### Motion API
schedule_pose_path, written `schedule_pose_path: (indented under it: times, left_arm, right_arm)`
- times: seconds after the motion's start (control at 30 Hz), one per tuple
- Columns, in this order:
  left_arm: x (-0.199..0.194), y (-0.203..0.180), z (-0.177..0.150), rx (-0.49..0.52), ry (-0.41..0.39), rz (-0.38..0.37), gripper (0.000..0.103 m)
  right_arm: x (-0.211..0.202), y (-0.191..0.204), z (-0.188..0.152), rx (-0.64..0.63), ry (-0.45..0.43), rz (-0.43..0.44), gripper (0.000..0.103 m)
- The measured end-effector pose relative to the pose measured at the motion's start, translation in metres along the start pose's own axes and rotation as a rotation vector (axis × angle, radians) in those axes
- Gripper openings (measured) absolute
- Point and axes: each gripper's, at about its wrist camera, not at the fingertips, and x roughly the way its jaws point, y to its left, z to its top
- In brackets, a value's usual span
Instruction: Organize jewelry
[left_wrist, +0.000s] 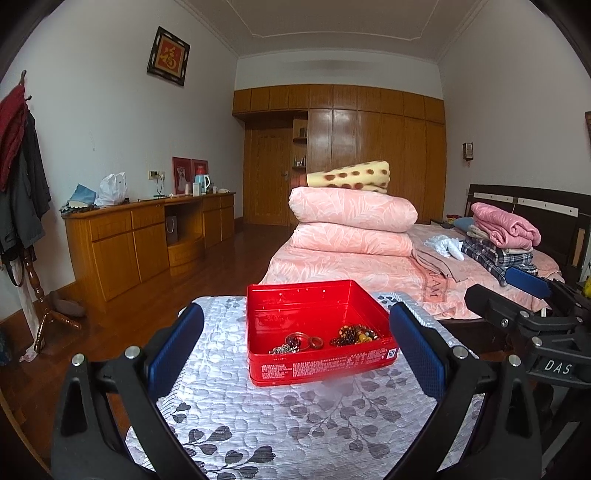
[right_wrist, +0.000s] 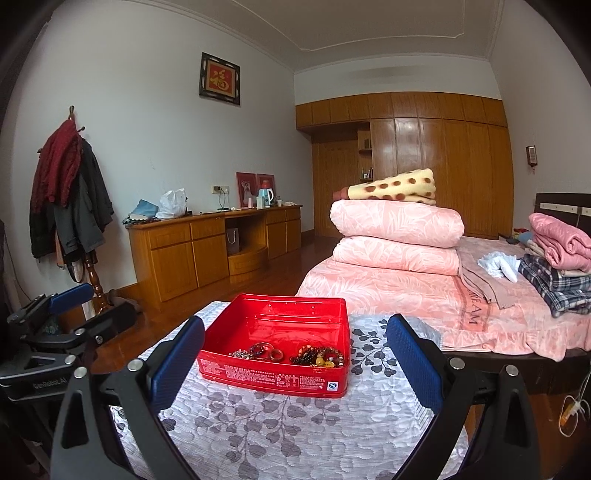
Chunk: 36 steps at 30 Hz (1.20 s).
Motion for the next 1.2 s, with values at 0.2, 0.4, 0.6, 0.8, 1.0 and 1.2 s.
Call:
schedule_pose_path:
  times: [0.2, 0.4, 0.6, 0.8, 1.0, 1.2]
  left_arm:
    - [-0.0014, 0.0015, 0.0005, 0.000, -0.009, -0.001, 0.097]
    - [-0.0020, 0.0022, 0.0007, -0.001, -0.013, 0.001, 0.097]
    - [-0.0024, 0.0032, 0.0010, -0.001, -0.013, -0.001, 0.097]
    - [-0.0027, 0.0029, 0.0009, -0.001, -0.014, -0.001, 0.097]
    - [-0.0029, 0.0030, 0.0014, 0.001, -0.015, -0.002, 0.097]
    - [-0.0037, 0.0028, 0.0019, 0.000, -0.014, -0.001, 0.097]
  right_arm:
    - [-0.0029, 0.0010, 0.0012, -0.003, -0.013, 0.001, 0.097]
    - [-0.0029, 0.0013, 0.0014, -0.005, -0.014, 0.001, 0.097]
    - [-0.0029, 0.0012, 0.0017, -0.005, -0.014, 0.001, 0.097]
    - [-0.0029, 0.0013, 0.0016, -0.005, -0.014, 0.002, 0.097]
    - [-0.0029, 0.0017, 0.0013, -0.006, -0.014, 0.001, 0.097]
    - [-0.0029, 0.0021, 0.0019, -0.007, -0.013, 0.000, 0.097]
